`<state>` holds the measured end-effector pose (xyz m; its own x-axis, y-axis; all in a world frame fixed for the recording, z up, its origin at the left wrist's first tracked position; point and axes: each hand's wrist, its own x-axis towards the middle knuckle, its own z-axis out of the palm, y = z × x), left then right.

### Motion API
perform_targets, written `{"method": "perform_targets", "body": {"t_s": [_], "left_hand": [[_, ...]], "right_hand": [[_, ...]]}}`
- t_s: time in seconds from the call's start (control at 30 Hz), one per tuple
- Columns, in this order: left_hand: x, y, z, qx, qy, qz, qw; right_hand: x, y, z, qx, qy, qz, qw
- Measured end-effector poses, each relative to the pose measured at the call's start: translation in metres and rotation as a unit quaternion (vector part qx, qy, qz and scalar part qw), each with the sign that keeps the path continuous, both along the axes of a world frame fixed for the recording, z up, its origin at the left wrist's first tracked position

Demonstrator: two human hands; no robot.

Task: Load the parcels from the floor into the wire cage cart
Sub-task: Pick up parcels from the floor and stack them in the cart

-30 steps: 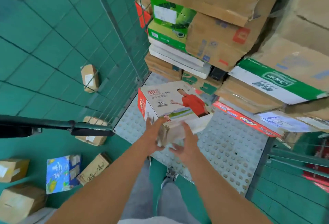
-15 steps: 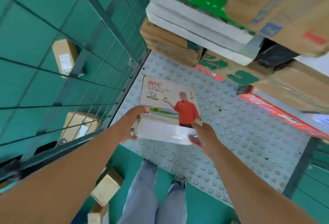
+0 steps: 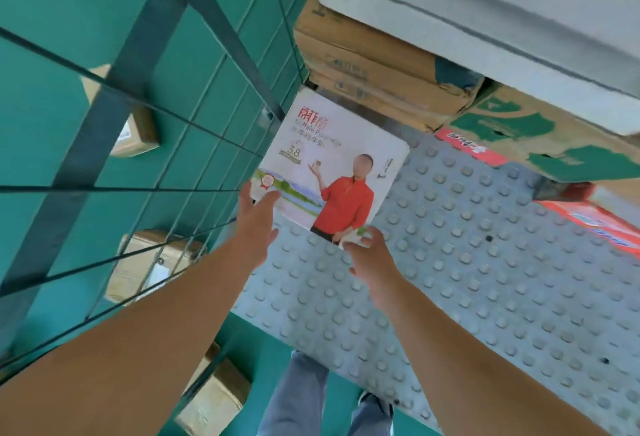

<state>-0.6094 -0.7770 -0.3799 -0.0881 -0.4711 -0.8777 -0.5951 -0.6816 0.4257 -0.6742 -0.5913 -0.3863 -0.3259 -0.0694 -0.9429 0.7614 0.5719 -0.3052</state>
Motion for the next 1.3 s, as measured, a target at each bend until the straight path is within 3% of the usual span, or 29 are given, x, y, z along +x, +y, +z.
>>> {"method": "perform_targets", "body": {"t_s": [0.2, 0.47, 0.6, 0.73, 1.07, 1.3], "left_hand": [[0.012, 0.006, -0.022, 0.020, 0.009, -0.063, 0.998], [0.033, 0.030, 0.008, 0.059, 0.008, -0.010, 0.998], [0.051, 0.058, 0.068, 0.060, 0.023, 0.023, 0.998], [0.075, 0.096, 0.154, 0.042, 0.057, 0.072, 0.995], [0.131, 0.212, 0.388, 0.014, 0.160, 0.168, 0.973], [0.187, 0.268, 0.473, -0.011, 0.197, 0.213, 0.957]], "right_hand": [[0.001, -0.010, -0.025, 0.013, -0.019, 0.016, 1.000], [0.017, 0.001, 0.019, 0.026, 0.017, 0.091, 0.995], [0.031, 0.000, 0.066, 0.010, -0.002, 0.129, 0.992], [0.046, 0.022, 0.152, -0.017, 0.000, 0.135, 0.991], [0.102, 0.111, 0.395, -0.098, -0.010, 0.034, 0.995], [0.164, 0.153, 0.473, -0.187, -0.013, 0.010, 0.982]]}}
